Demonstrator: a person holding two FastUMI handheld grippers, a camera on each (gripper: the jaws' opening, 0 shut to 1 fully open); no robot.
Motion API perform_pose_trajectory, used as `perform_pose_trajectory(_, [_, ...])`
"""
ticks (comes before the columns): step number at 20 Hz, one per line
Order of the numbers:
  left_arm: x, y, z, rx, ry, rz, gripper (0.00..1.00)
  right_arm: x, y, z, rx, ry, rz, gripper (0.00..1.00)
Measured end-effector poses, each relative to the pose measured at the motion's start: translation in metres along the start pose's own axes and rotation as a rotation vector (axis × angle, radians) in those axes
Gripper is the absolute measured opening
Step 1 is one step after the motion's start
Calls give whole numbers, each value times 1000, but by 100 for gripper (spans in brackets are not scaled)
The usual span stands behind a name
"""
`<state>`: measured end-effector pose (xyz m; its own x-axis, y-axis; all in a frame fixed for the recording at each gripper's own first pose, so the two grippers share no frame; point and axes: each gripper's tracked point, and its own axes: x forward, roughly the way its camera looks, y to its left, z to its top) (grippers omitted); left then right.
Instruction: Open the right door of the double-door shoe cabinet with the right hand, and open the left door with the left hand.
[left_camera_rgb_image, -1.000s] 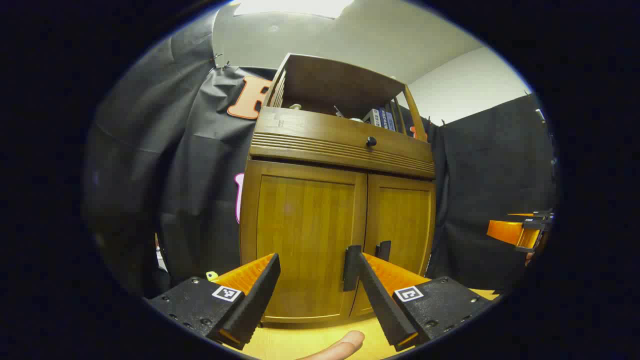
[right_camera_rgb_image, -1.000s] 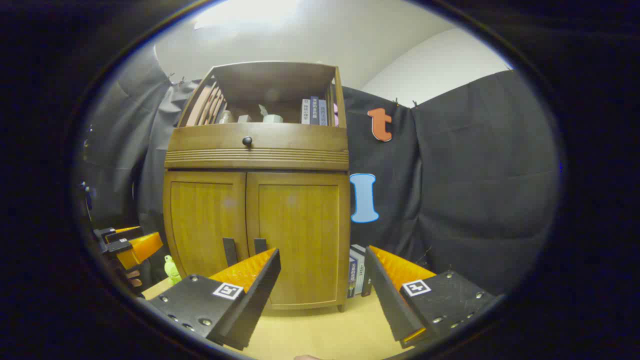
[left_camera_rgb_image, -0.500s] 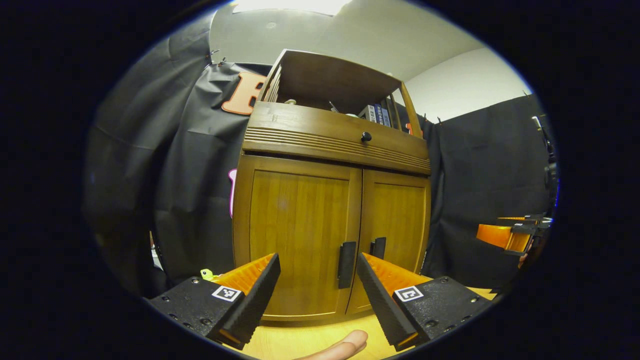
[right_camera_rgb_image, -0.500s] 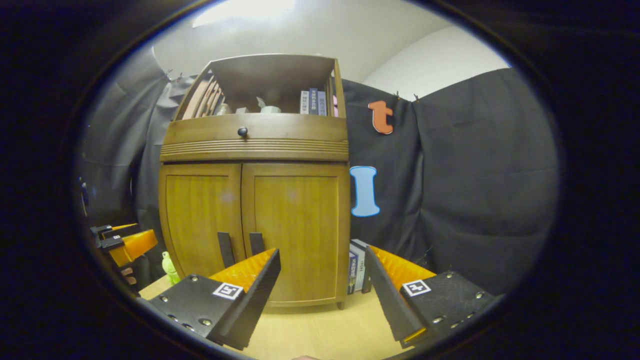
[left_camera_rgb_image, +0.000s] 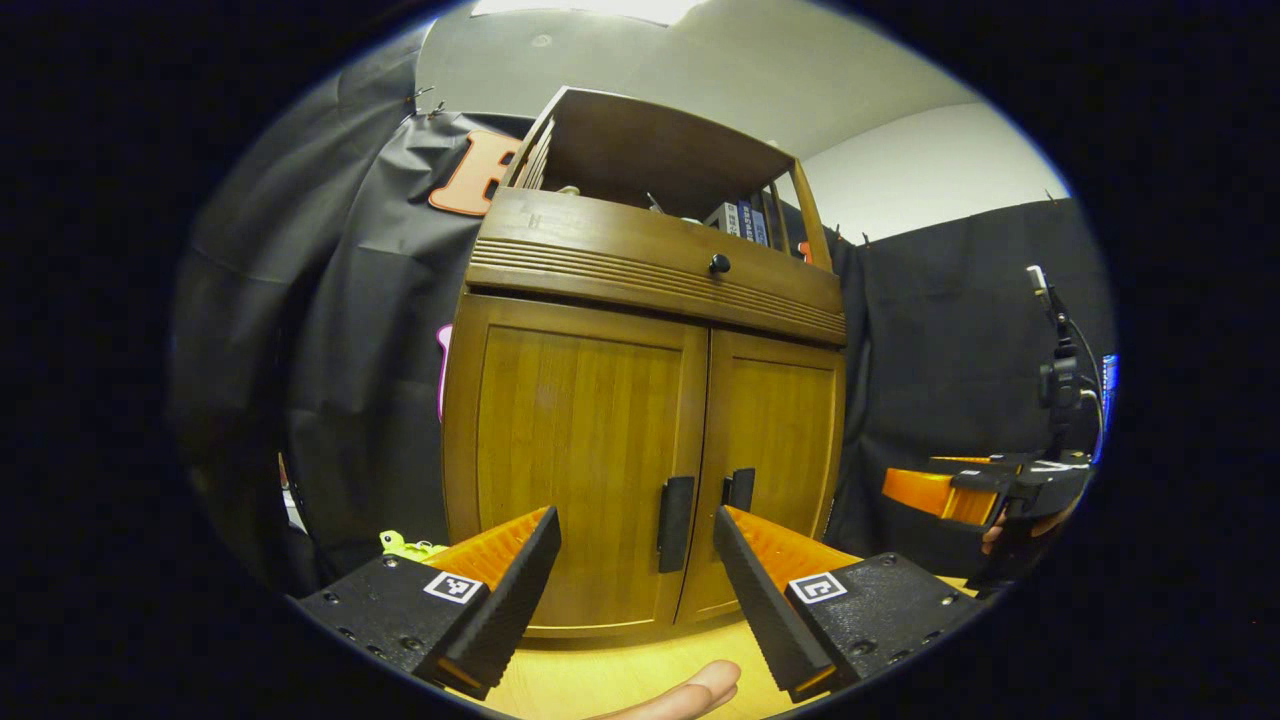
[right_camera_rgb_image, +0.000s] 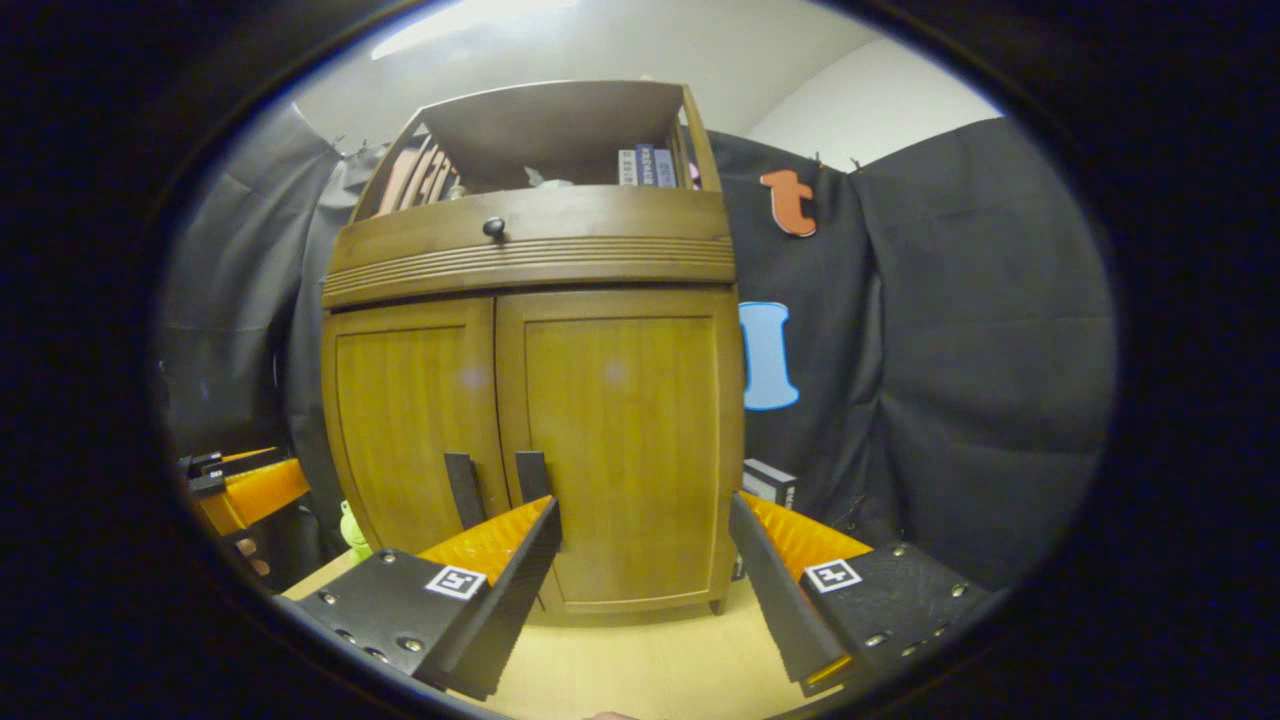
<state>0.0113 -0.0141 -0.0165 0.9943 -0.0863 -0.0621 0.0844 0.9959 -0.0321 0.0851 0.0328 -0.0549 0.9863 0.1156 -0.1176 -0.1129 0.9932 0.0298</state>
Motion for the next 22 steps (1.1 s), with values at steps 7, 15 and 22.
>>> perform_pose_trajectory(7, [6,2,-5,-6,11,17,92,77,40,-25,-49,23,94,100])
perform_pose_trajectory(15, [12,4,-11,-11,25,20,96,140,76,-67,-69,84,147,97])
perform_pose_trajectory(22, [16,2,-20,-2,35,15,96,165,111,-85,16,128,229,65])
